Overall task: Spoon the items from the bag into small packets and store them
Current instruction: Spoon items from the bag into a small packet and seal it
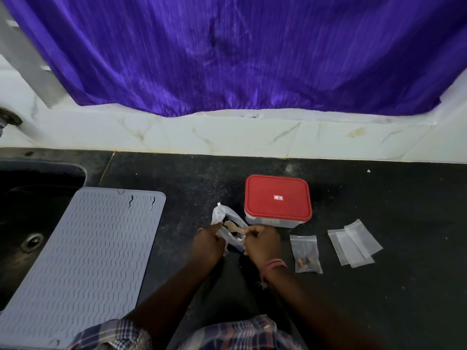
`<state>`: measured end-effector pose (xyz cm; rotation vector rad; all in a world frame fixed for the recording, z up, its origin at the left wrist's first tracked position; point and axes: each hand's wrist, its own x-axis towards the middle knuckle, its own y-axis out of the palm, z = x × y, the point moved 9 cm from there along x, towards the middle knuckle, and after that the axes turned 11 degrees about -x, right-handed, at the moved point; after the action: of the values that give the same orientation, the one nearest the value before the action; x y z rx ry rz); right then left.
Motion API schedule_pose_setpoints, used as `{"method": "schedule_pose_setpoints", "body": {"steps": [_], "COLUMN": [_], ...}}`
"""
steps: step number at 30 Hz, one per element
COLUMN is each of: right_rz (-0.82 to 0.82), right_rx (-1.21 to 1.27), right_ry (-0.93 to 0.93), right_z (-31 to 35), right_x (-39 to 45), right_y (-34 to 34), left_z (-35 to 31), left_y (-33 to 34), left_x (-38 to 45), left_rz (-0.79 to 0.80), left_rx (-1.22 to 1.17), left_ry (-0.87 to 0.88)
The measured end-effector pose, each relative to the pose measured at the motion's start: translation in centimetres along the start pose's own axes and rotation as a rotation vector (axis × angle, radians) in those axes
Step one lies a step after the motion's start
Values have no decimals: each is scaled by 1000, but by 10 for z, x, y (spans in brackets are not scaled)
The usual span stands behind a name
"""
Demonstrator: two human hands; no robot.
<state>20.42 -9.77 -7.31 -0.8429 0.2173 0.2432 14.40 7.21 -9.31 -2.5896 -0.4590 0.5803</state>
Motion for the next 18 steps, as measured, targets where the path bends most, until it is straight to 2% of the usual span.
{"method": "schedule_pose_setpoints", "body": {"steps": [2,5,7,9,14,15,18], "right_rz": [24,-66,-107,-85,-10,16,11], "right_rx": [-64,-513,-615,-596,-115,-90,-217], "right_ry": [-23,-387,-476,-424,-50,-38,-153], "right_z": [2,41,51,46,10,9,23], "right_x": [0,-13,-17,-10,3,1,-5], "right_y": [0,-2,1,2,-5,-2,3], "left_z": [-6,-12,-10,-6,8,13,14], "left_y": [-2,-6,-12,-12,-12,-11,-7], "left_x": [-2,-8,-11,-16,-17,-15,-11], "left_rz": [-9,-41,-110,-127,-117,-99,-55], "left_rx": [1,-40,-62,-52,-84,-101,-136], "left_ry": [6,49,59,48,-24,-56,-84]}}
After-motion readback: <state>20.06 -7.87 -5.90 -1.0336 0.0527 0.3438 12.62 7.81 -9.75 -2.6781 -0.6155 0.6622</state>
